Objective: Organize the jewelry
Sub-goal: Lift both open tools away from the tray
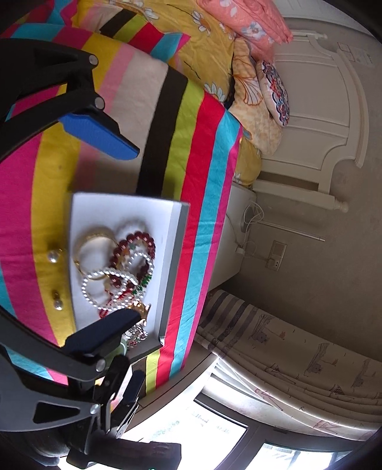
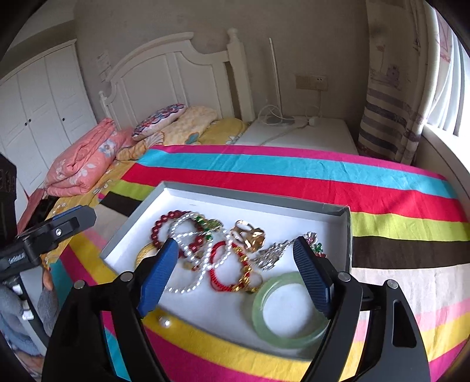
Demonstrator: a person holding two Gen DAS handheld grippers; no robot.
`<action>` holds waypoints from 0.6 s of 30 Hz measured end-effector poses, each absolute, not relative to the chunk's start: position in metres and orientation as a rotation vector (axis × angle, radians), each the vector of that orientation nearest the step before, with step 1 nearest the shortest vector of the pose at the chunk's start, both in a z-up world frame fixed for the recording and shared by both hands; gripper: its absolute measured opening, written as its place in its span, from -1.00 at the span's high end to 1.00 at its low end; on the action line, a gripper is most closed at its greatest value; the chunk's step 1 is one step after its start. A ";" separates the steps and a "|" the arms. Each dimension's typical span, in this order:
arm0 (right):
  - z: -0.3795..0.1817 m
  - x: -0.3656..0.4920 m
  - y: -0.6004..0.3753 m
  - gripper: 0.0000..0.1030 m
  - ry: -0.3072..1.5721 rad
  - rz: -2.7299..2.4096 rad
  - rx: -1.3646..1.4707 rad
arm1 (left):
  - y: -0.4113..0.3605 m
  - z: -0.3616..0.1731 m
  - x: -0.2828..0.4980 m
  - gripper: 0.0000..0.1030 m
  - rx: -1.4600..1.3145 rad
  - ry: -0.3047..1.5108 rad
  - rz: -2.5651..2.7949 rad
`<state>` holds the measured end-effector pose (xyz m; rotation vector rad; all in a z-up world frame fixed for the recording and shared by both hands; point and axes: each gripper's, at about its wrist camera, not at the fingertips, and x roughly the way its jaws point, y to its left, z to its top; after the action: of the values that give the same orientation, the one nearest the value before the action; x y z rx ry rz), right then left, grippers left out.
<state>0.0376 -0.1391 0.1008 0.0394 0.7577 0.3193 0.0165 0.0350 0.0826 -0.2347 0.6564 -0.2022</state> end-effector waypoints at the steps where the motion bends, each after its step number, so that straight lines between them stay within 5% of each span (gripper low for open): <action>1: 0.102 0.031 -0.138 -0.60 0.754 0.330 0.029 | 0.041 0.081 0.012 -0.95 -0.247 0.662 -0.199; 18: 0.073 -0.057 -0.158 -0.64 0.791 0.372 0.002 | 0.069 0.018 -0.033 -0.95 -0.252 0.794 -0.150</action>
<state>-0.0574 -0.1578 0.0728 0.0023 0.7906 0.3716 -0.0329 0.0685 0.0181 -0.2516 0.7939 -0.1500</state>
